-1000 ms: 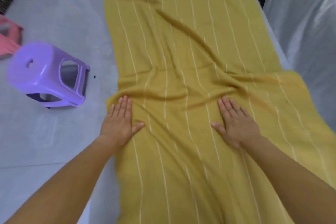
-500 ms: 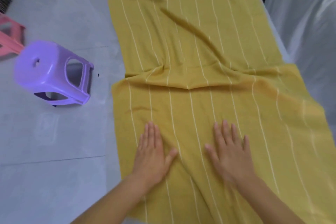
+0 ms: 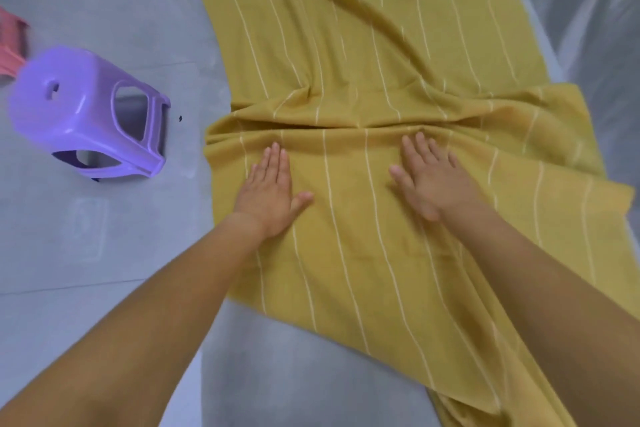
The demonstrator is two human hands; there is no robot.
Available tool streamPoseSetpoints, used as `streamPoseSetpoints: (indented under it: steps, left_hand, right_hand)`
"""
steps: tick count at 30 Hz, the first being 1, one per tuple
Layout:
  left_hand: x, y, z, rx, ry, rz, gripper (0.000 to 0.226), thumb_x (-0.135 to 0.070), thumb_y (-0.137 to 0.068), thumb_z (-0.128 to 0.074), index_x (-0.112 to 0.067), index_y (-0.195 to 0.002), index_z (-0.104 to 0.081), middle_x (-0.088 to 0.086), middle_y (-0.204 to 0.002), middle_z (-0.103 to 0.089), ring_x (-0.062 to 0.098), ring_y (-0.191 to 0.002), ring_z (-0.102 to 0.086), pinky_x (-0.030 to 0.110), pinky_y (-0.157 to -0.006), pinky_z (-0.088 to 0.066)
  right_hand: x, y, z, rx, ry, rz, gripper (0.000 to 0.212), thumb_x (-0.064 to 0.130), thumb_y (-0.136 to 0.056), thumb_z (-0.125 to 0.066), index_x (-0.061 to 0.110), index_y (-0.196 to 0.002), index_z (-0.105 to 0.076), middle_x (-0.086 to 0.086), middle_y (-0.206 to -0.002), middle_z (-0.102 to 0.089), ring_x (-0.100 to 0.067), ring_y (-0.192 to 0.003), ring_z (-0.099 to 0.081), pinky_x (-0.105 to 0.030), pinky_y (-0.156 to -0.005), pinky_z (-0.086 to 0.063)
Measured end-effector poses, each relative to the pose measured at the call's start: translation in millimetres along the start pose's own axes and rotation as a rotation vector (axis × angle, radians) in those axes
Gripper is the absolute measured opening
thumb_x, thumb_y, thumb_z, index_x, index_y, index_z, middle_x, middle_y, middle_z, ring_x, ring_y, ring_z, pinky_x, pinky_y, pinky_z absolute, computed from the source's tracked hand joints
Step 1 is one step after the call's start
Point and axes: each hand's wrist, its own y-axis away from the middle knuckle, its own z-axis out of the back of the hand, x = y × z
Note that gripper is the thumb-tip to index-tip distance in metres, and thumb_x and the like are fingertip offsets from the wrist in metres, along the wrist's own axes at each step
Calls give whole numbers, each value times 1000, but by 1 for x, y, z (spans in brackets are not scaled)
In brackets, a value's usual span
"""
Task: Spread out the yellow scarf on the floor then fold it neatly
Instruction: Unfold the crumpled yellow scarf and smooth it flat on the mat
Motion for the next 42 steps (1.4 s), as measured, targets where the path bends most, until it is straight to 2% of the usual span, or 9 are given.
streamPoseSetpoints:
  steps: [5,11,15,19,22,25,32,38,42]
  left_hand:
    - [-17,99,-35,-97,167,-73,92,-69,-85,-11,-1,-146,4,12,-153,10,22,-143,7,35,-117,-2]
    - [-40,198,-83,78,36,-314,90,-67,-84,-36,0,-143,-22,17,-151,-24,26,-140,-24,35,-112,-15]
    - [-28,166,-78,79,-53,-263,84,-65,-84,-34,-3,-141,-31,12,-149,-31,25,-135,-35,37,-109,-15]
    - [1,123,-56,82,-194,-315,83,-68,-87,-15,-9,-142,-33,6,-145,-40,19,-131,-40,41,-106,-34]
    - [21,115,-51,12,-227,-490,71,-50,-89,-37,-14,-147,-21,0,-147,-35,14,-131,-38,36,-104,-36]
    - [25,114,-29,-25,-99,-498,62,-6,-72,-69,-20,-130,-54,-5,-133,-54,14,-115,-58,27,-82,-52]
    - [-18,36,68,-211,-137,-680,43,-6,-77,-54,-11,-119,-63,6,-126,-61,24,-114,-59,36,-87,-51]
    - [-95,-23,119,-156,-317,-392,55,-31,-99,-35,-18,-149,-14,-2,-158,-9,16,-144,-3,40,-115,-9]
    - [-124,-45,109,-194,-232,-289,97,-61,-85,-44,-11,-147,11,2,-157,13,16,-144,10,41,-116,-1]
  right_hand:
    - [10,133,-33,-146,-125,133,76,64,-89,4,20,-150,-4,3,-157,2,-14,-145,3,-37,-117,0]
    - [11,250,-103,-16,50,484,73,62,-85,-36,14,-141,-37,-1,-155,-17,-19,-141,-19,-42,-110,-17]
    - [1,225,-105,-36,133,457,80,53,-77,-41,11,-145,-29,-3,-149,-36,-17,-140,-19,-43,-111,-14]
    - [-31,182,-85,55,104,373,83,30,-74,-46,17,-149,-14,-3,-139,-50,-18,-126,-49,-35,-111,-9]
    - [-45,176,-72,73,15,392,54,47,-96,-24,19,-142,-31,0,-134,-54,-12,-116,-57,-28,-109,-16]
    - [-54,183,-66,40,28,500,59,54,-98,-19,17,-133,-47,2,-133,-55,-5,-115,-56,-29,-108,-23]
    - [-93,171,-18,-227,-124,421,59,54,-97,-24,15,-138,-41,-2,-138,-49,-5,-123,-45,-27,-111,-17]
    - [-138,127,8,-247,39,134,86,68,-89,0,13,-139,-42,-4,-143,-42,-18,-131,-44,-35,-111,-16]
    - [-143,109,10,-267,71,-121,97,74,-70,24,17,-146,6,4,-152,8,-12,-142,5,-39,-115,1]
